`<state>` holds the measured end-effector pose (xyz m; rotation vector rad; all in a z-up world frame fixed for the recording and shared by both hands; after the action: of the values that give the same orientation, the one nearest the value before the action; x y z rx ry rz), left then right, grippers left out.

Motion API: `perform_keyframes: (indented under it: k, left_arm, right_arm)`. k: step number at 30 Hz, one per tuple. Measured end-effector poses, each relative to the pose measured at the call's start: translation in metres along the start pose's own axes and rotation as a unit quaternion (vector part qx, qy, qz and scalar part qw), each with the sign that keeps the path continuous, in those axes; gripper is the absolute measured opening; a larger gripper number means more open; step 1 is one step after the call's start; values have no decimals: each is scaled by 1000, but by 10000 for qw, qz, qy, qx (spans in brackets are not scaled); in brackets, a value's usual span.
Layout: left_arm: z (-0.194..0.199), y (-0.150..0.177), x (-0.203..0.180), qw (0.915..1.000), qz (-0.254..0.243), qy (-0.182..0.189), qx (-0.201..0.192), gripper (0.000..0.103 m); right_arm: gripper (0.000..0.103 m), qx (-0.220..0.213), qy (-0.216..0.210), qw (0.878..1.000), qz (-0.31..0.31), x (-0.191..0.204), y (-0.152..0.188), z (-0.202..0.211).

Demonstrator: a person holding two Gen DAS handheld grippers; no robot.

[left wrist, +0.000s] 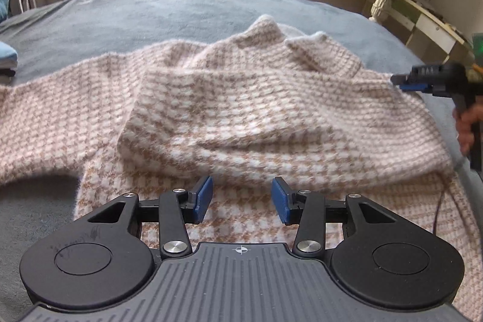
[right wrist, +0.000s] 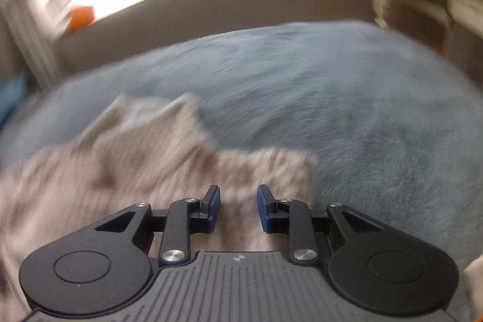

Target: Fold clothes

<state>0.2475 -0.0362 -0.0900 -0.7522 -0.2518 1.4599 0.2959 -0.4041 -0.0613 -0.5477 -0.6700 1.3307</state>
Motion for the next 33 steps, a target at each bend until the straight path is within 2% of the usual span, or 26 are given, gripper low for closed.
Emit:
perform_keyframes:
  k: [2,7,9,12,15,17,21,24,27,29,33]
  left_arm:
    - [-2,0,6,10000,69,8,39,43]
    - [3,0,26,9985,525,147,-39,43]
    - [5,0,35,9972,720,207,-75,43]
    - [9,-1,47,9943,1011,297,-130,43]
    - [12,-1,60,9906,1301,387,-185,43]
    - [15,-2,68,9875,1494,446,-221,43]
    - [16,-4,80,9821,1779,515,-338,45]
    - [11,-10,83,9816,1794,442,-476,49]
    - [2,-17,85,9813,1803,391,-546,49]
    - [-4,-22,86,9798,1872,356,-601,48]
    - [-12,-29,88,9766,2008,298,-707,31]
  right_arm:
    - [28,15,170,9990,-407,-17,-3,-5]
    - [30,-346,268,9963,-744,-36,-1,23]
    - [31,-452,78,9974,-560,-29,2,43]
    - [32,-422,-444,9981,-18,-2,12,71]
    - [42,-159,-1023,9904,916,48,30,90]
    - [43,45,-1328,9782,1597,86,48,96]
    - [44,76,-1367,9414,3083,156,88,109]
    - [44,7,-1093,9105,3988,190,109,110]
    - [44,16,-791,8744,4787,211,130,105]
    - [44,-7,-577,8553,5149,218,138,100]
    - [43,-53,-214,8216,5696,228,147,90]
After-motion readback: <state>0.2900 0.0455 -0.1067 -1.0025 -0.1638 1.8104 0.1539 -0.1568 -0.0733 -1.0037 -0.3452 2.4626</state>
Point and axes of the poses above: each gripper's, at about its wrist camera, not at the fingertips, and z roughly against the way its jaws point, x to its left, y to its underside, the point moved 3 cm from there along -z, roughly the way its jaws point, and after that the axes turned 10 degrees about z, right-handed, at the moved point
